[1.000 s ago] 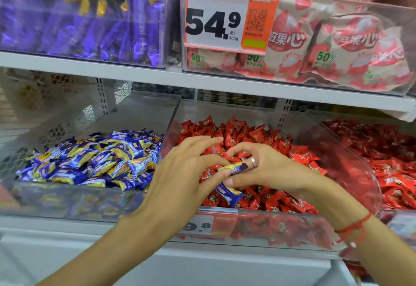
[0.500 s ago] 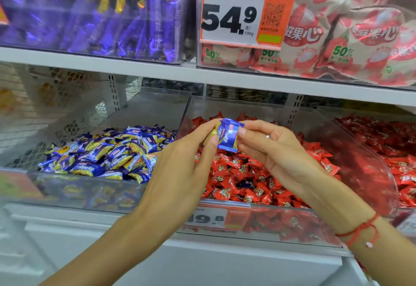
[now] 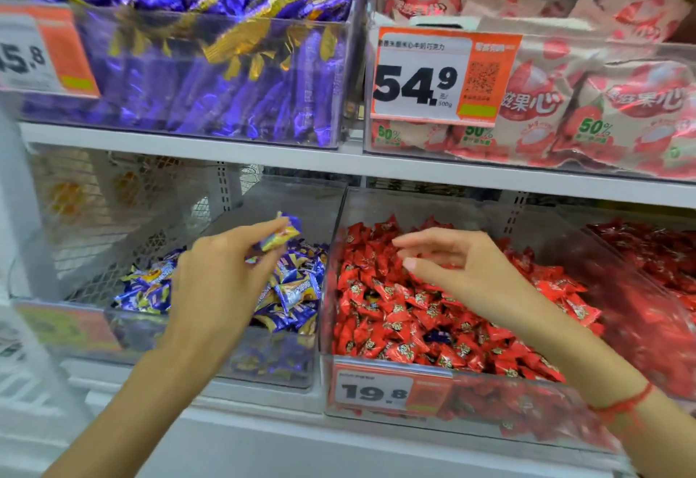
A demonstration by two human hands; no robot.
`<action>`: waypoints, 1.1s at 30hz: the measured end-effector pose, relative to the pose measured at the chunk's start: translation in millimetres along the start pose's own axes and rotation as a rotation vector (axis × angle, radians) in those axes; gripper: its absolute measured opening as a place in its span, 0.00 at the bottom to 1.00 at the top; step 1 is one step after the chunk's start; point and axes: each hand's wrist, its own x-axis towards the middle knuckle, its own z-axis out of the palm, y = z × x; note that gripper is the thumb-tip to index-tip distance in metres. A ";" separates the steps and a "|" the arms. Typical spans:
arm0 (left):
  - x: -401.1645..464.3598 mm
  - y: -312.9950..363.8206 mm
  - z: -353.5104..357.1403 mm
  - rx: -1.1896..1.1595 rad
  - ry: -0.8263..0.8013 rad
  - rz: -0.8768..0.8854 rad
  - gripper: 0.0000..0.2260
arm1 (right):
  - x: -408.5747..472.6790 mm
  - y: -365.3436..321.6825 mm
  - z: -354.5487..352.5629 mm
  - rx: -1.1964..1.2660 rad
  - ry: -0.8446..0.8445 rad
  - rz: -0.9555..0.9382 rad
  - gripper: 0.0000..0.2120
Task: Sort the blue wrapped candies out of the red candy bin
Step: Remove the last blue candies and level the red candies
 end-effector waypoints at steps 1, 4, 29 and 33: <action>0.8 -5.3 -1.3 0.129 -0.048 -0.031 0.13 | 2.1 6.1 -8.6 -0.118 -0.001 -0.012 0.09; -3.4 -7.6 4.2 0.249 -0.245 -0.064 0.21 | 5.1 23.5 -33.2 -0.286 -0.048 0.044 0.08; -37.3 52.8 41.5 -0.148 -0.310 0.361 0.22 | -8.5 26.7 -27.0 0.063 -0.173 0.236 0.07; -34.0 51.8 44.9 -0.104 -0.322 0.355 0.20 | -5.8 25.8 -32.1 -0.028 -0.158 0.301 0.07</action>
